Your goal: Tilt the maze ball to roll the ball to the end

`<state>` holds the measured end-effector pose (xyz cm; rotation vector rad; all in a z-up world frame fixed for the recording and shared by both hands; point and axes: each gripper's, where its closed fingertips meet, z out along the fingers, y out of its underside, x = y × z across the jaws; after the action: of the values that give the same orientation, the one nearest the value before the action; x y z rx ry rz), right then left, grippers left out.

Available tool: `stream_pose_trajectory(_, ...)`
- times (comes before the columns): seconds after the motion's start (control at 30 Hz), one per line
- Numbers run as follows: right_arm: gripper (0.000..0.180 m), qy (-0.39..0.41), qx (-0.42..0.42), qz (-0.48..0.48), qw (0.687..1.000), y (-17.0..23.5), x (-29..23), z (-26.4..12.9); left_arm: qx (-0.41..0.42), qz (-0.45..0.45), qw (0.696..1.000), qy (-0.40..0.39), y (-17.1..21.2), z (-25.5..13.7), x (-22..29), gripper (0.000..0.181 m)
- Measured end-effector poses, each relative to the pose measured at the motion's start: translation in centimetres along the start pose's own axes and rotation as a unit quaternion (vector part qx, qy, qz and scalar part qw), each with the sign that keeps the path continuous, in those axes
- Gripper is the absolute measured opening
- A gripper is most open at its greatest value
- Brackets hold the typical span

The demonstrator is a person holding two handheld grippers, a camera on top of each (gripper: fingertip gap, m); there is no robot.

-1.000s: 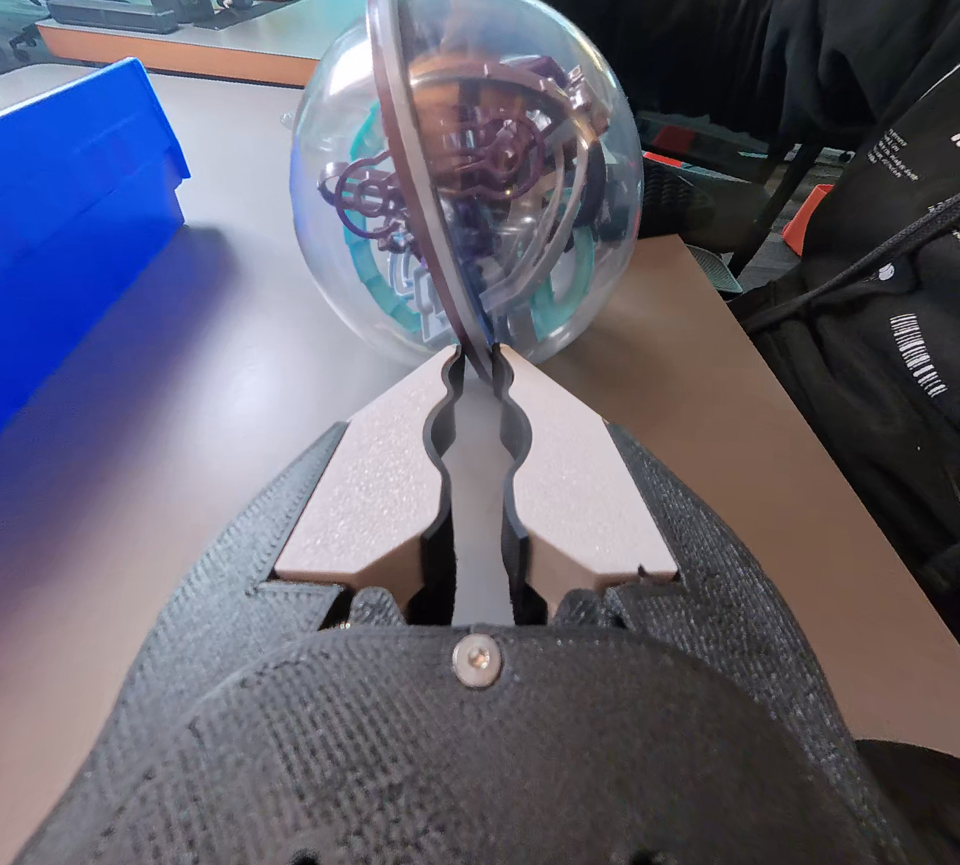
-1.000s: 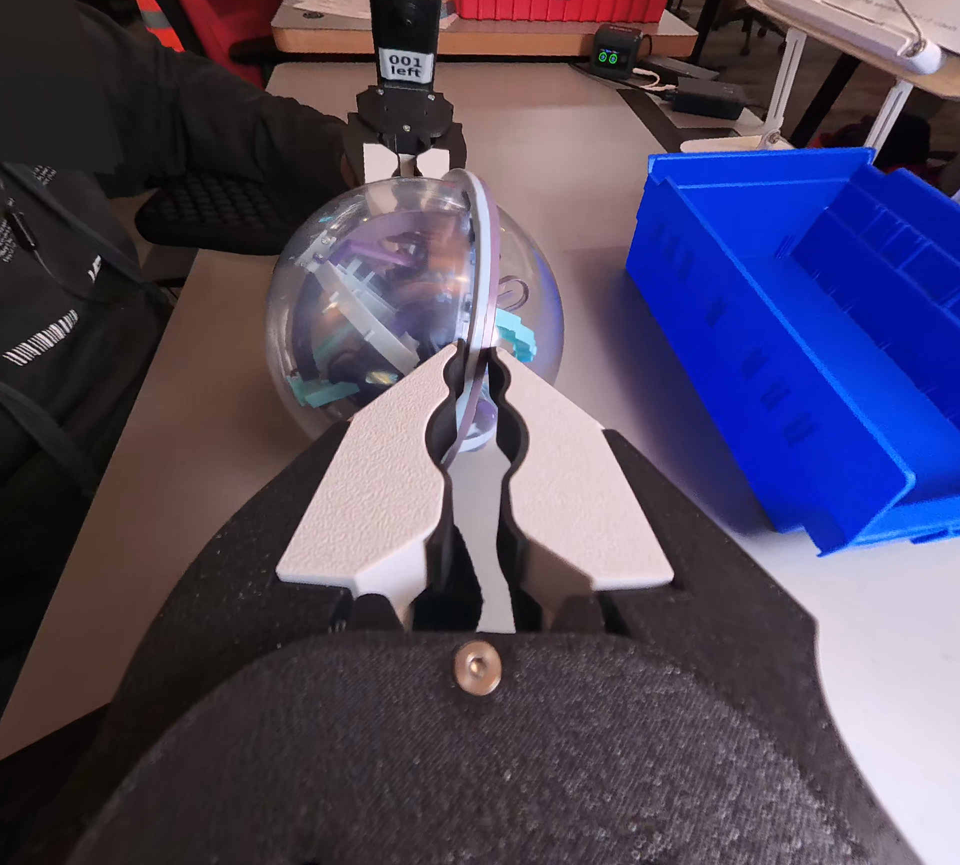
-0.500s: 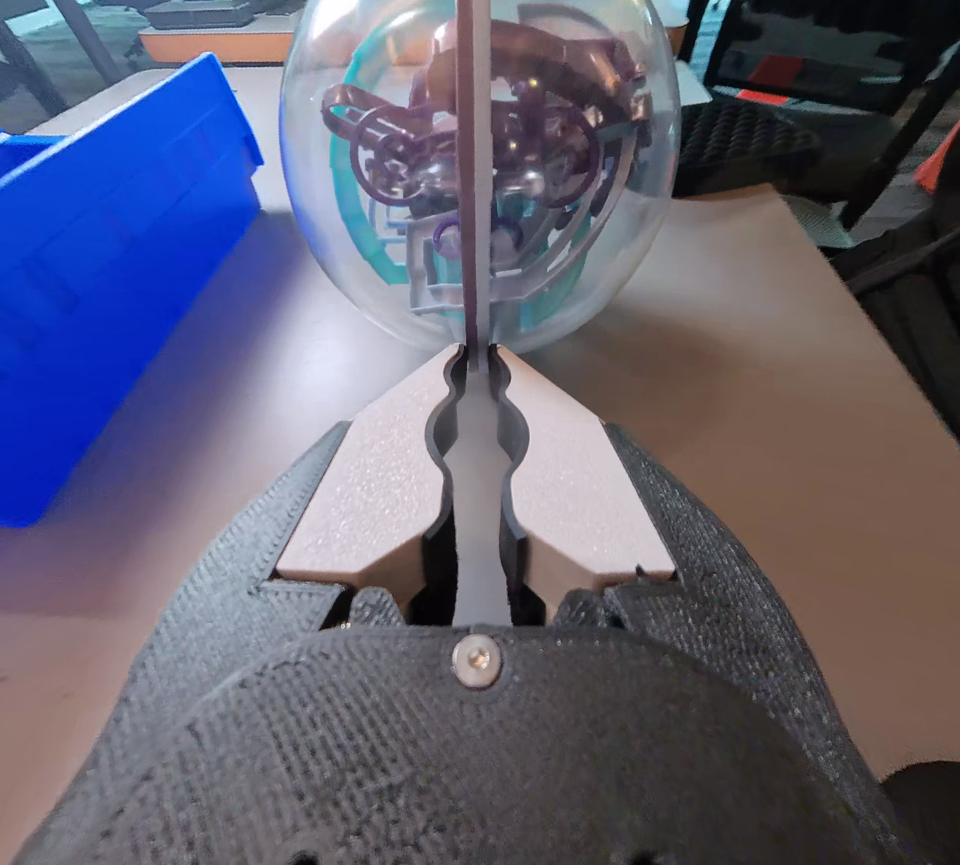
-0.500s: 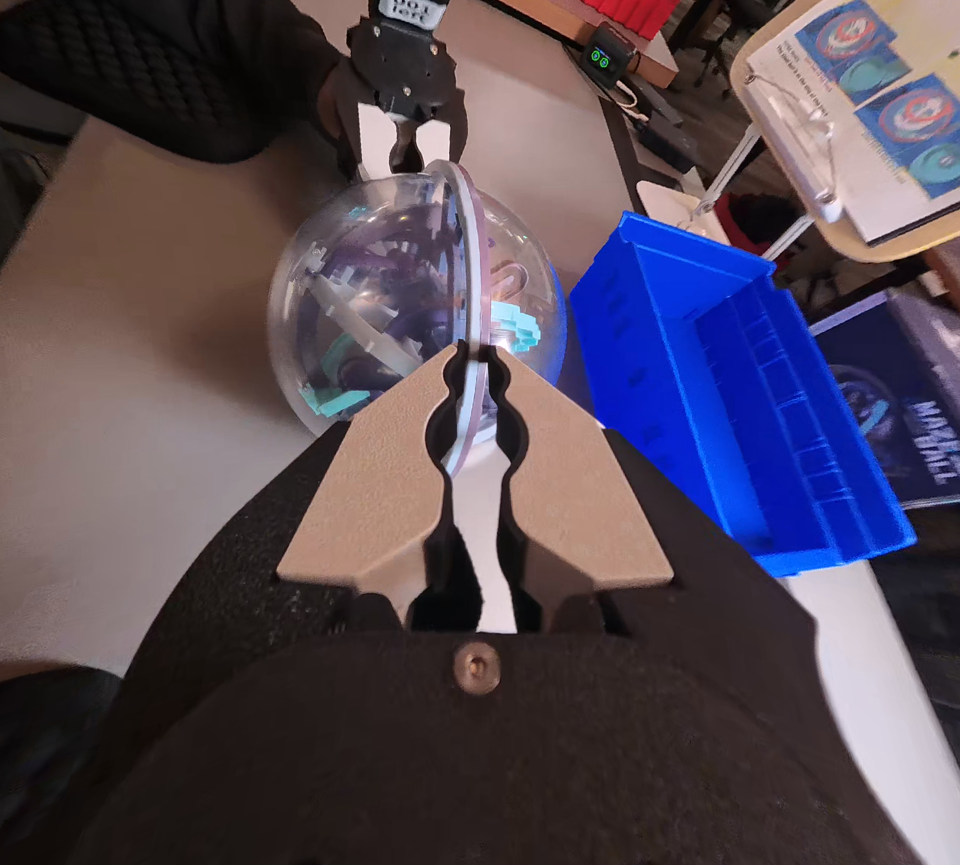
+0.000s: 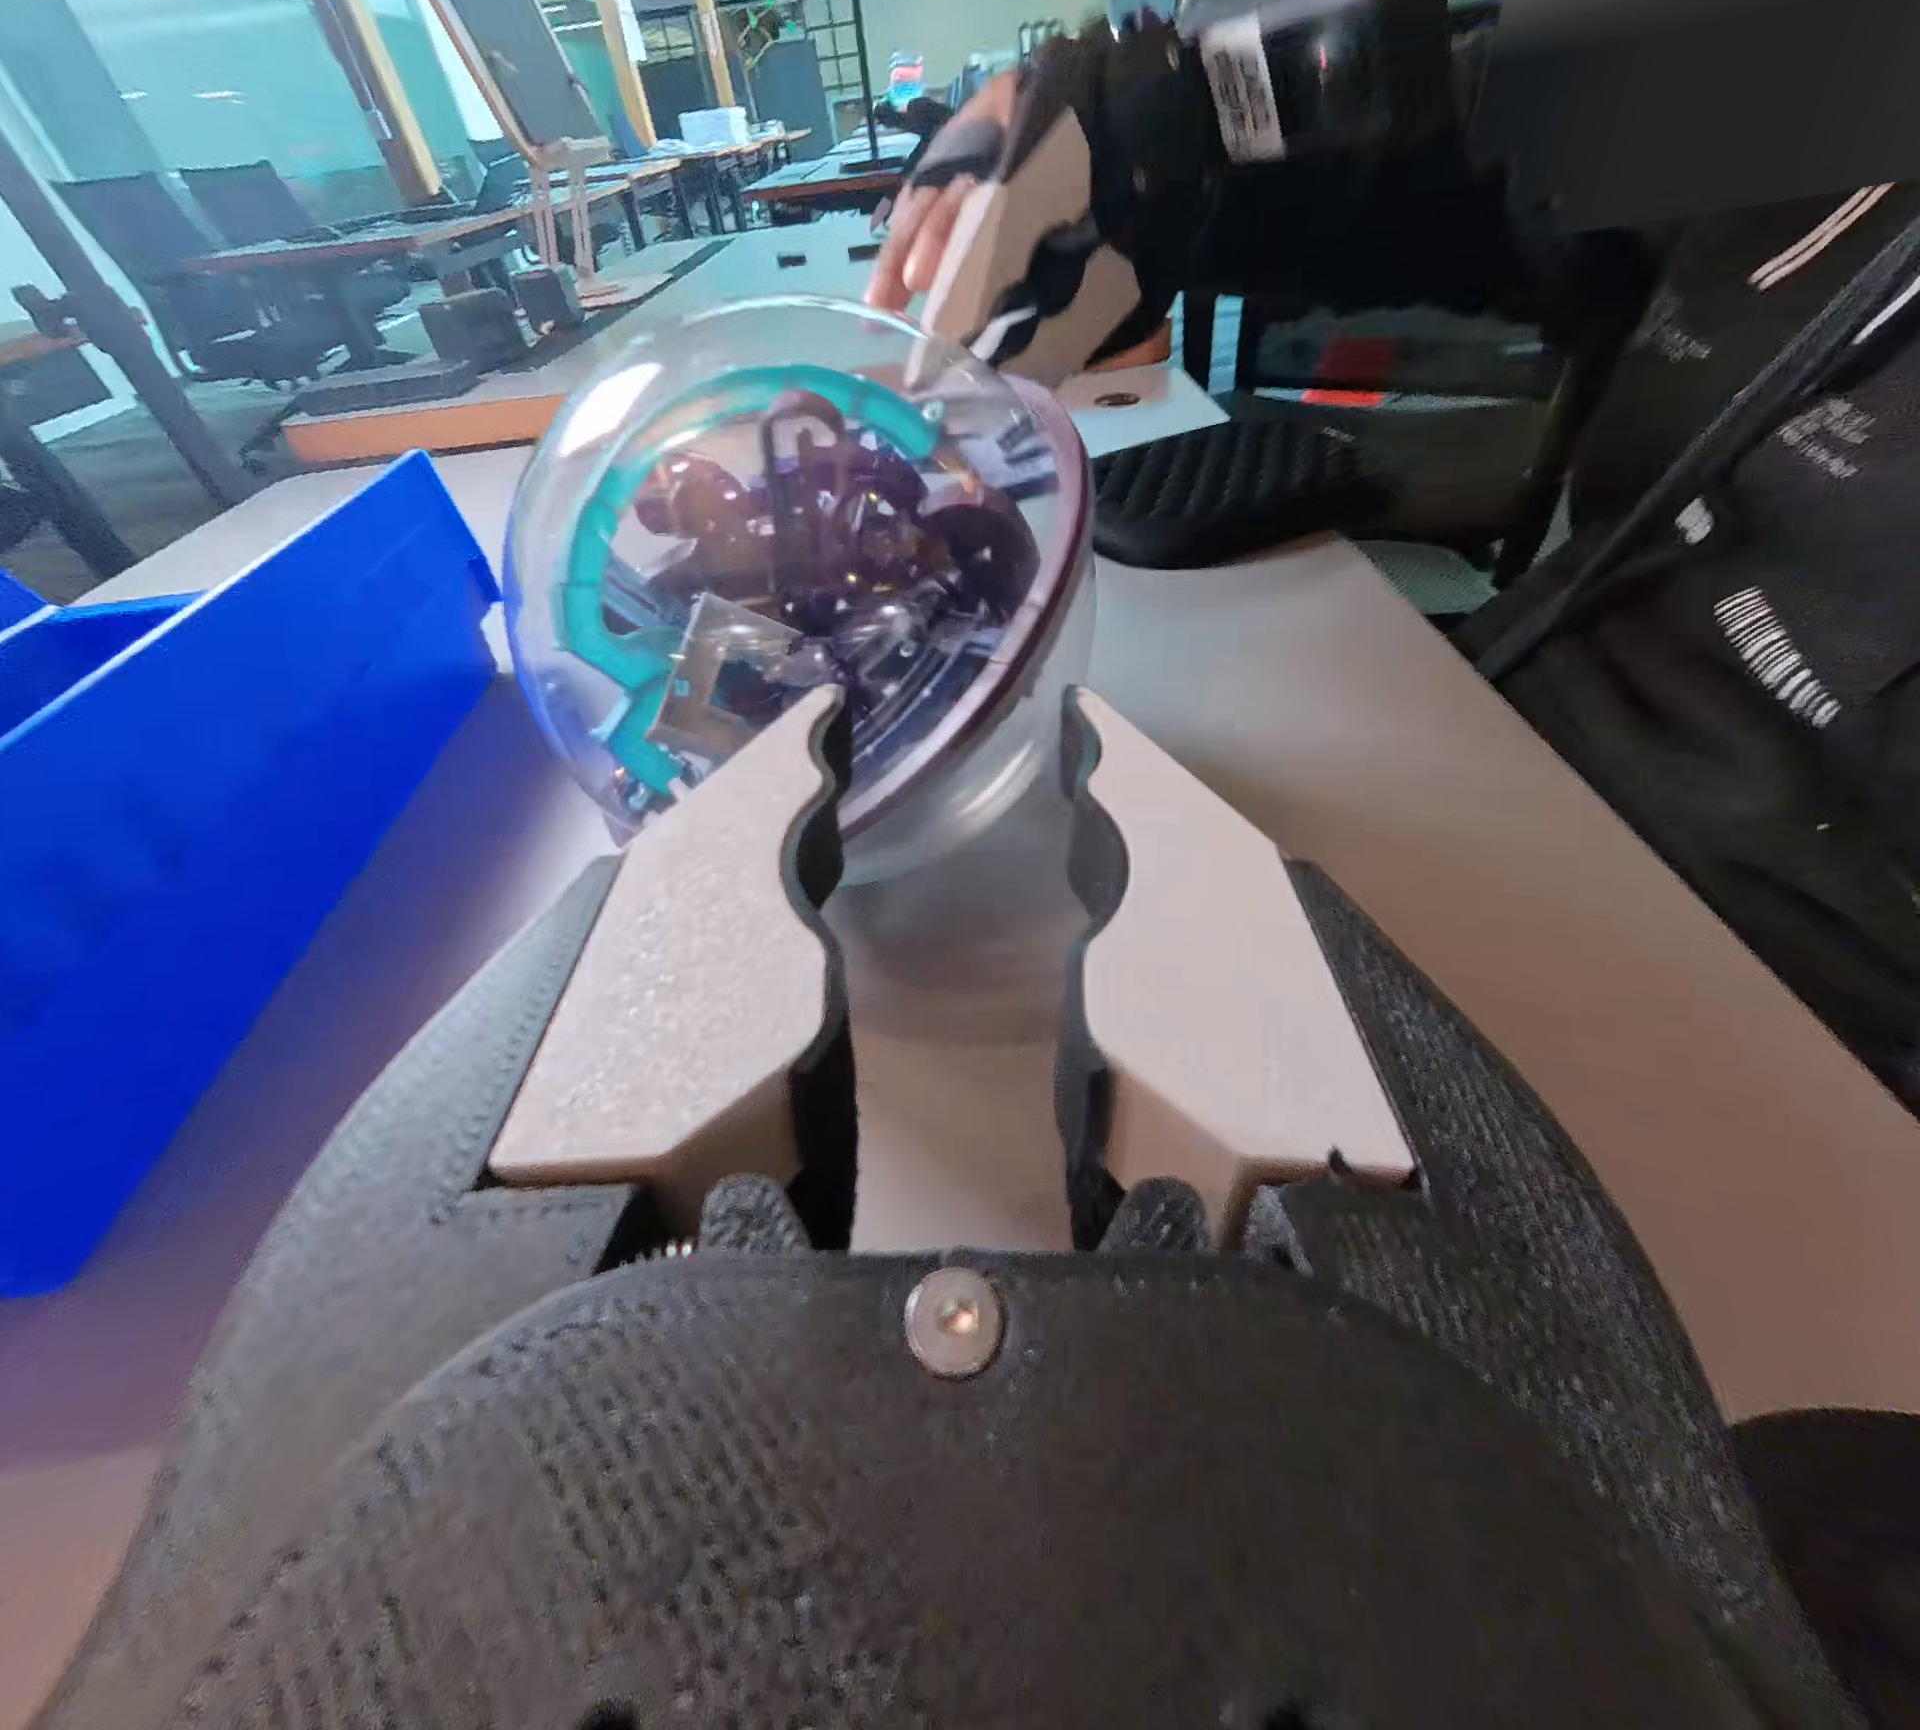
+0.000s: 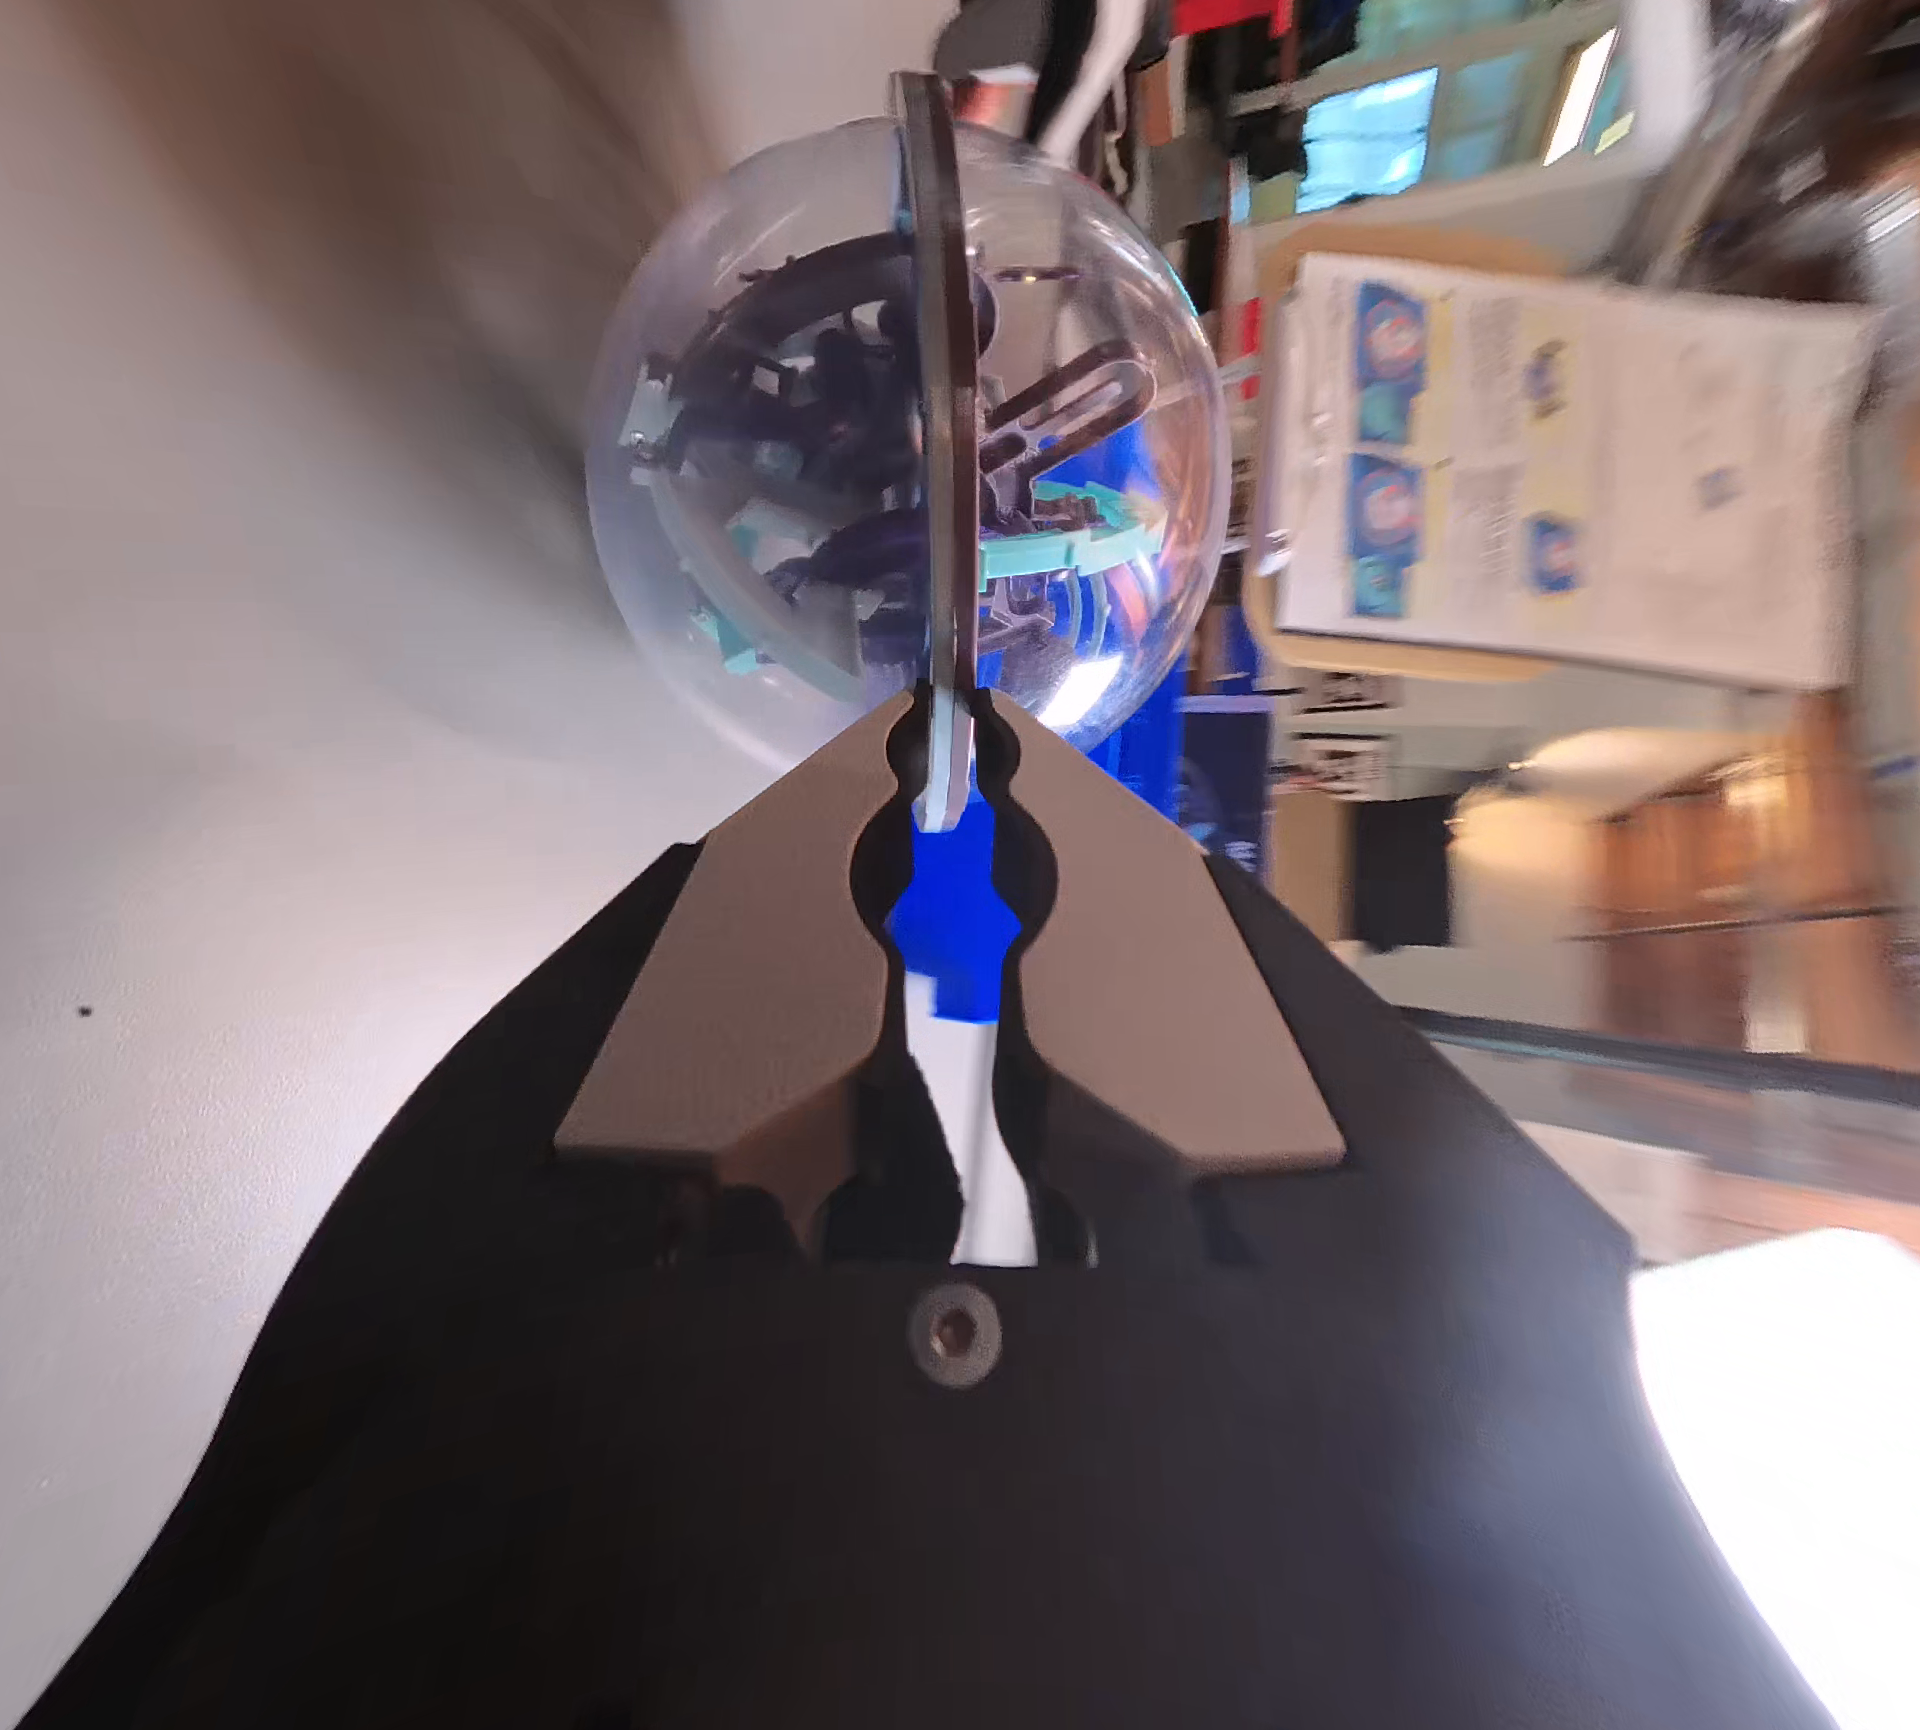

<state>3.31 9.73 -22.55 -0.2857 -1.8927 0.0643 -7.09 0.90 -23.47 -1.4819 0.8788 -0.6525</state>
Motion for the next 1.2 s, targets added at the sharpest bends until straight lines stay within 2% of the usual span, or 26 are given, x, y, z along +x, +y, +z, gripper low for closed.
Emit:
stream_pose_trajectory(0.03, 0.006, 0.014, -0.001, -0.021, 1.000, -0.3, -0.3, -0.2, 0.014, -0.008, 1.000, 0.003, -0.3, -0.2, -0.1, 0.045)
stream_pose_trajectory(0.1, 0.006, 0.034, 0.002, -0.060, 0.998, -1.1, -0.8, -0.6, 0.065, -0.040, 0.997, -0.001, -1.4, -0.5, -1.2, 0.058)
stream_pose_trajectory(0.13, 0.006, 0.042, 0.005, -0.082, 0.996, -1.5, -1.0, -0.7, 0.081, -0.068, 0.994, -0.001, -1.5, -0.3, -2.1, 0.070)
stream_pose_trajectory(0.23, 0.005, 0.055, 0.014, -0.134, 0.989, -2.9, -1.3, -0.9, 0.073, -0.176, 0.981, 0.039, -0.6, 1.1, -4.3, 0.122)
stream_pose_trajectory(0.37, 0.006, 0.059, 0.020, -0.154, 0.986, -3.1, -1.7, -1.0, 0.073, -0.219, 0.966, 0.119, -0.1, 3.0, -3.8, 0.144)
stream_pose_trajectory(0.47, 0.005, 0.065, 0.009, -0.134, 0.989, -1.9, -2.0, -1.0, 0.031, -0.187, 0.974, 0.126, 0.6, 4.3, -2.2, 0.133)
stream_pose_trajectory(0.57, 0.006, 0.080, -0.015, -0.094, 0.992, 0.1, -2.1, -0.7, 0.007, -0.145, 0.987, 0.064, 1.1, 4.9, -2.2, 0.133)
stream_pose_trajectory(0.77, 0.012, 0.097, -0.075, -0.033, 0.992, 3.8, -2.0, 0.6, -0.048, -0.046, 0.997, -0.043, 1.8, 4.7, -1.6, 0.117)
stream_pose_trajectory(1.2, 0.015, 0.122, -0.091, -0.064, 0.986, 6.4, -2.6, 2.8, -0.008, -0.004, 0.999, -0.052, 0.0, 3.5, -0.6, 0.080)
